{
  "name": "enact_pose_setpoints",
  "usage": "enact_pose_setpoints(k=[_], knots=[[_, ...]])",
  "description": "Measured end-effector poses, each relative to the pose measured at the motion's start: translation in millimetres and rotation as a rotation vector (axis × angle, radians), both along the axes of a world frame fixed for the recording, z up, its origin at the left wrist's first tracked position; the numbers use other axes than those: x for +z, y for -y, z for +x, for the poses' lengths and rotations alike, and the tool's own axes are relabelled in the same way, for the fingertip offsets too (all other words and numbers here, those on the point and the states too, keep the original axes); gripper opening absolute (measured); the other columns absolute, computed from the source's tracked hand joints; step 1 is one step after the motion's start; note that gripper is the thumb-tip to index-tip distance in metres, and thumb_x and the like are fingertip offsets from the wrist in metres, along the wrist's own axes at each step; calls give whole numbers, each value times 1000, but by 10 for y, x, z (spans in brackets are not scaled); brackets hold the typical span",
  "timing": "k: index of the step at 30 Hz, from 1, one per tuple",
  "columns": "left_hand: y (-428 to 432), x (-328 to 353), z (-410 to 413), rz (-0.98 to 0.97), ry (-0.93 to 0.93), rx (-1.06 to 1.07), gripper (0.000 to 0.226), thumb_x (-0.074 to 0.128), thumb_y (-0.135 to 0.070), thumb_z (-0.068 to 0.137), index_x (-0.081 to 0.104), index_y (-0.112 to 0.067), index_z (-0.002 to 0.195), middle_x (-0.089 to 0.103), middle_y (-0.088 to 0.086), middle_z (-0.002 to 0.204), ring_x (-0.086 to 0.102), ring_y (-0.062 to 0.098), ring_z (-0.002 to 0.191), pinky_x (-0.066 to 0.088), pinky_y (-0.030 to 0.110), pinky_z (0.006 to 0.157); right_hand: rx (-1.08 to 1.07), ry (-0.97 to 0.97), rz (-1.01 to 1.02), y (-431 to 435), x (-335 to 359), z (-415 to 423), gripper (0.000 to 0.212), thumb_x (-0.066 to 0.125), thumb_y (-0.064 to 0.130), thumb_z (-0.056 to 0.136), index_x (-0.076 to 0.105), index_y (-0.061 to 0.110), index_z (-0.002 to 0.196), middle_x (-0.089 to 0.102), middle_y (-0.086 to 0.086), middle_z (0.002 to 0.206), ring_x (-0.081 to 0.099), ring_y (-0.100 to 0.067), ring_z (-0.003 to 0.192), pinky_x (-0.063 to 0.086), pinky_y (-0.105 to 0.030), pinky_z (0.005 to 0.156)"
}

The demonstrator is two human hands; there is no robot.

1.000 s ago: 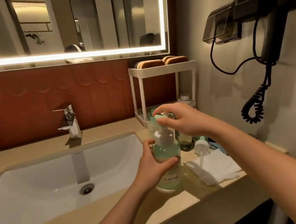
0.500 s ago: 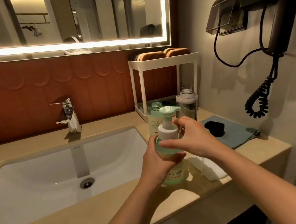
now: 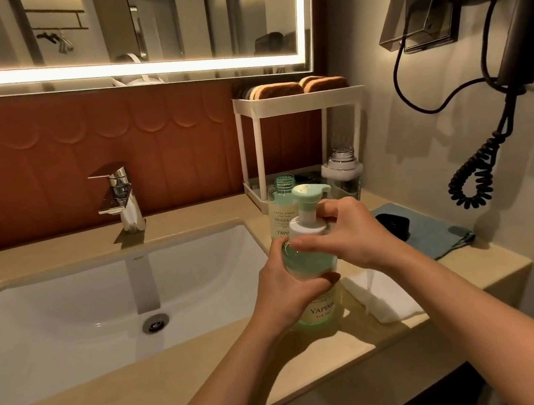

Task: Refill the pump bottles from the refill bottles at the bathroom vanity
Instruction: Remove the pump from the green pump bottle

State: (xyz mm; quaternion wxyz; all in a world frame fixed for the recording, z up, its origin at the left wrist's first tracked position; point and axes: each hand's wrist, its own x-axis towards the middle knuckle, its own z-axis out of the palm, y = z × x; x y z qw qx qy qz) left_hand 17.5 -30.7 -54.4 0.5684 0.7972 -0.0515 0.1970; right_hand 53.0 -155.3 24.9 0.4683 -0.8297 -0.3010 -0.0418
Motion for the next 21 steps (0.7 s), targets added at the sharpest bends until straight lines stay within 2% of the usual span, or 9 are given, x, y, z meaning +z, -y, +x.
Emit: enact_pose_setpoints(k=[5,10,14,16,18,21], knots=[[-22,-17,14,9,-6,-18,68,80,-22,68,39,-28,121,54,-20,102,56,1,97,44,12,75,90,-54,-2,32,13,58,47,80,25,68,65,14,111,69,3,106,63,-8,100,52,-33,90],[-58,-43,53,-24,-48,-71,73,81,-21,67,39,-31,127,57,-15,110,57,7,103,49,25,86,167,-134,56,56,2,107,42,78,19,70,63,17,109,69,6,105,63,-8,100,52,-27,86],[-125,-30,86,-31,-80,-154,72,80,-20,70,40,-35,128,59,-15,112,59,6,104,49,22,87,235,-177,109,60,-15,148,36,76,14,71,64,19,105,69,5,103,65,-9,99,52,-24,82],[-148,-35,92,-61,-116,-242,69,79,-22,71,42,-35,128,62,-12,114,61,8,106,52,25,88,299,-231,154,77,-52,164,33,74,10,72,65,20,103,70,3,102,65,-9,98,52,-21,78],[-166,-34,81,-82,-136,-305,69,78,-27,68,44,-33,128,64,-10,115,61,9,108,53,26,88,378,-289,204,89,-111,196,39,78,11,68,66,21,103,70,2,104,64,-11,102,52,-23,82],[-189,-40,106,-84,-136,-331,76,78,-36,62,43,-32,130,63,-7,118,59,13,112,51,33,94,507,-453,196,101,-109,252,59,81,28,60,59,30,115,68,6,113,60,-11,112,50,-22,89]])
